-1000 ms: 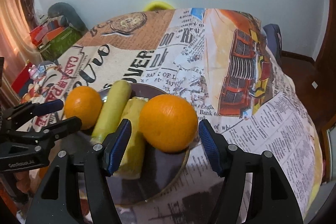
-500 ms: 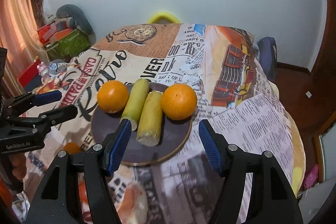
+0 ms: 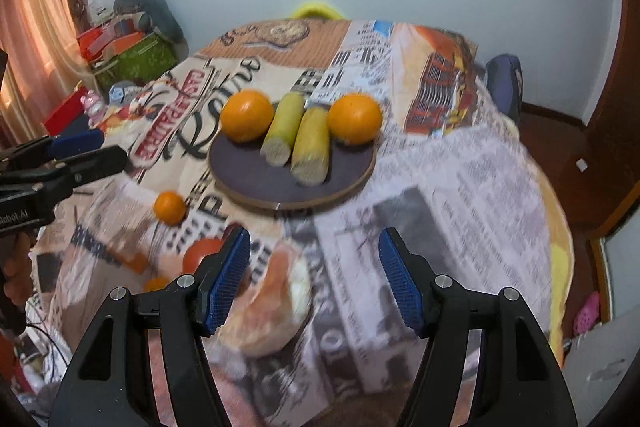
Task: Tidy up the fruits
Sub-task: 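Move the left tool toward the tomato while the right tool approaches the grapefruit segment, then grasp the red tomato with the left tool while the right tool grasps the grapefruit segment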
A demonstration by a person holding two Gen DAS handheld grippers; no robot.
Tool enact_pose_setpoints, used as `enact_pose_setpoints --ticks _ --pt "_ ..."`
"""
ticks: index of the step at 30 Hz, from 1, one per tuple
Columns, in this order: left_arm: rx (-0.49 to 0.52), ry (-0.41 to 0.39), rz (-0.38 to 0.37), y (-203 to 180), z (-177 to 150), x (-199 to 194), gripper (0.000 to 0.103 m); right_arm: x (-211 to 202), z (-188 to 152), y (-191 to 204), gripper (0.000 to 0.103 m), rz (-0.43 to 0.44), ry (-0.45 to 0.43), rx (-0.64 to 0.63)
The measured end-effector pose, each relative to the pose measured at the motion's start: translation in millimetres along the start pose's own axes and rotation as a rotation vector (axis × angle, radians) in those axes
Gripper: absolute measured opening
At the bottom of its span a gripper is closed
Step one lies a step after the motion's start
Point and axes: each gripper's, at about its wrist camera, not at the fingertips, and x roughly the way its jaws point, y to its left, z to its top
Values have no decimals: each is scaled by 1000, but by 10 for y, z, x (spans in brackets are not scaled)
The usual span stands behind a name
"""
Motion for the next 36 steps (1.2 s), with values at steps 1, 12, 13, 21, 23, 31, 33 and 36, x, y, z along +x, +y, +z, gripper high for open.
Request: enact_pose_setpoints --ticks 1,12,13,21,23,31,33,36 --pt "-6 0 -3 6 -41 -20 71 26 -39 24 64 4 13 1" --pt "-16 18 21 -16 -342 -109 71 477 -251 82 64 35 131 33" --pt "-12 19 26 -15 -351 -101 71 520 -265 88 64 41 144 36" --pt "-3 62 4 -105 -380 122 71 606 -330 36 41 98 169 47" --pt "-3 73 -5 -147 -391 170 71 552 -354 40 41 85 165 20" --pt "35 134 -60 -409 -415 411 71 278 -427 -311 23 84 108 101" --pt "33 173 -88 -469 -416 512 71 256 -423 -342 22 74 96 110" --pt "34 200 -98 -549 -422 634 71 219 -429 -382 22 79 80 120"
